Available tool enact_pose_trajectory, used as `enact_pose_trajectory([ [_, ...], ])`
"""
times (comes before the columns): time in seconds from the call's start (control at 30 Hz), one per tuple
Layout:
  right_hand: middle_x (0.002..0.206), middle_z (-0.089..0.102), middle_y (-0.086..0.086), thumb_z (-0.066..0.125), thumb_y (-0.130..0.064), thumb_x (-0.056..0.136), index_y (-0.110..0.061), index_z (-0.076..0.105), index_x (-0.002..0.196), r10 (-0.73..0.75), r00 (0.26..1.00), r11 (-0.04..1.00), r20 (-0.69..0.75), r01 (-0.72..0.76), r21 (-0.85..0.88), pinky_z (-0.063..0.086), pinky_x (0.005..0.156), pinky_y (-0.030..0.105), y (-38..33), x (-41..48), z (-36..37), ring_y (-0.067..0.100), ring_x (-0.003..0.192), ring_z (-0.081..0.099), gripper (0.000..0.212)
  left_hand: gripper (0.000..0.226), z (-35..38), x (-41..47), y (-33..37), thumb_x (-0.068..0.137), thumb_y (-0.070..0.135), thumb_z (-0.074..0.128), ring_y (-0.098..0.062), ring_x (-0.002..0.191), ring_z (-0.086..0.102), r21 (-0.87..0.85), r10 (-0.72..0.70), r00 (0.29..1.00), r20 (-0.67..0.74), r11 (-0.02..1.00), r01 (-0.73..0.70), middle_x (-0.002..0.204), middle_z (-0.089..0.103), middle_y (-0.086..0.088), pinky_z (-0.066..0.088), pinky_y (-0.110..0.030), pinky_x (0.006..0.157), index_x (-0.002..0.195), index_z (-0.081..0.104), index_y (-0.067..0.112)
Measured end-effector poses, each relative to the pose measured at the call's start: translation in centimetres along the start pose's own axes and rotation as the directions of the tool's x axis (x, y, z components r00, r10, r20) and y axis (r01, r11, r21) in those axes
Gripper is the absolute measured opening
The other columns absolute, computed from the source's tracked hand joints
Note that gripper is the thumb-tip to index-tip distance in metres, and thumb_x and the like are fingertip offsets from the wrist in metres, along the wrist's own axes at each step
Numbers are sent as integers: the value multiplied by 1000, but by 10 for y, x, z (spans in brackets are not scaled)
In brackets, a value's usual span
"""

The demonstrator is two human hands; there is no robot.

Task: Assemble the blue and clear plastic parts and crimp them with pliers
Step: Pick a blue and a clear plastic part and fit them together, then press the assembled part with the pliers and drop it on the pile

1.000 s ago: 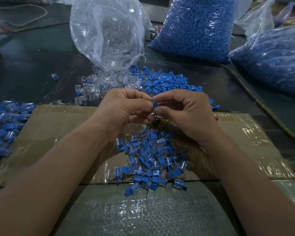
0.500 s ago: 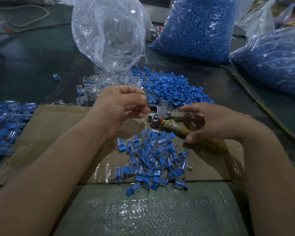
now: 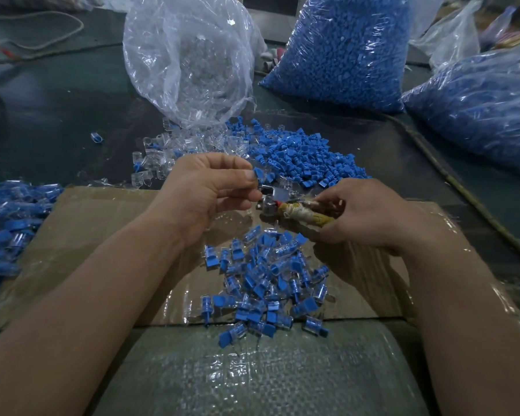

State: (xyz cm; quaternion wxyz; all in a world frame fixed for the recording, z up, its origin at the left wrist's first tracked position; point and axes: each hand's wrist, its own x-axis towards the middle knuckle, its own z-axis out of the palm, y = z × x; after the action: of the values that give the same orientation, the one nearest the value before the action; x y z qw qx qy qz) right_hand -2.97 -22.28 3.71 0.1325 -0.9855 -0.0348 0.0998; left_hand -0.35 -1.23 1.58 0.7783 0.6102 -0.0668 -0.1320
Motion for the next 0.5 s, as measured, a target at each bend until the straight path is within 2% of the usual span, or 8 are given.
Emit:
enact_pose_trajectory([
  [0.1, 72, 49, -11, 67, -31, 71, -31, 55, 71, -2, 997, 994, -76, -7, -112, 30, 51, 24, -7, 1, 4, 5, 66, 44, 12, 15, 0, 0, 0, 58, 6, 64, -15, 54, 66, -16, 9, 1000, -11, 1000, -9, 57, 65, -4, 51, -17, 46, 71, 59, 4],
  [0.2, 67, 46, -8, 59, -17, 74, -26, 46, 60, 4, 988, 989, -157, -28, -146, 24, 49, 24, -6, 3, 7, 5, 61, 40, 21, 12, 0, 1, 0, 60, 5, 63, -15, 55, 66, -26, 24, 999, -31, 999, -25, 56, 65, -3, 52, -18, 48, 71, 58, 5],
  [0.3, 70, 40, -9, 59, -16, 76, -23, 54, 74, 14, 969, 994, -246, -41, -104, 25, 52, 27, -1, 3, 5, 12, 63, 39, 9, 8, 1, 1, 0, 67, 0, 61, -15, 56, 66, -38, 40, 998, -50, 998, -42, 56, 65, -3, 52, -18, 49, 73, 57, 5],
  [0.37, 73, 39, -9, 60, -17, 76, -21, 55, 83, -4, 952, 996, -305, -22, -82, 25, 56, 29, 0, 3, 5, 16, 70, 39, 9, 12, 1, 1, 0, 62, 3, 62, -15, 56, 66, -64, 53, 996, -68, 996, -58, 56, 65, -3, 51, -17, 48, 72, 57, 5],
  [0.43, 74, 41, -7, 61, -26, 80, -20, 56, 85, -40, 933, 998, -358, 24, -49, 24, 56, 29, -2, 2, 7, 15, 69, 39, 9, 14, 2, 1, 0, 59, 6, 62, -15, 56, 66, -75, 70, 994, -88, 994, -76, 56, 65, -3, 51, -17, 48, 72, 57, 5],
  [0.5, 72, 44, -10, 59, -36, 83, -22, 54, 85, -61, 920, 997, -388, 70, 10, 27, 53, 28, -5, 1, 9, 9, 63, 40, 15, 10, 2, 1, 0, 66, 0, 62, -14, 56, 66, -69, 79, 991, -107, 994, -87, 56, 65, -1, 50, -17, 48, 73, 57, 5],
])
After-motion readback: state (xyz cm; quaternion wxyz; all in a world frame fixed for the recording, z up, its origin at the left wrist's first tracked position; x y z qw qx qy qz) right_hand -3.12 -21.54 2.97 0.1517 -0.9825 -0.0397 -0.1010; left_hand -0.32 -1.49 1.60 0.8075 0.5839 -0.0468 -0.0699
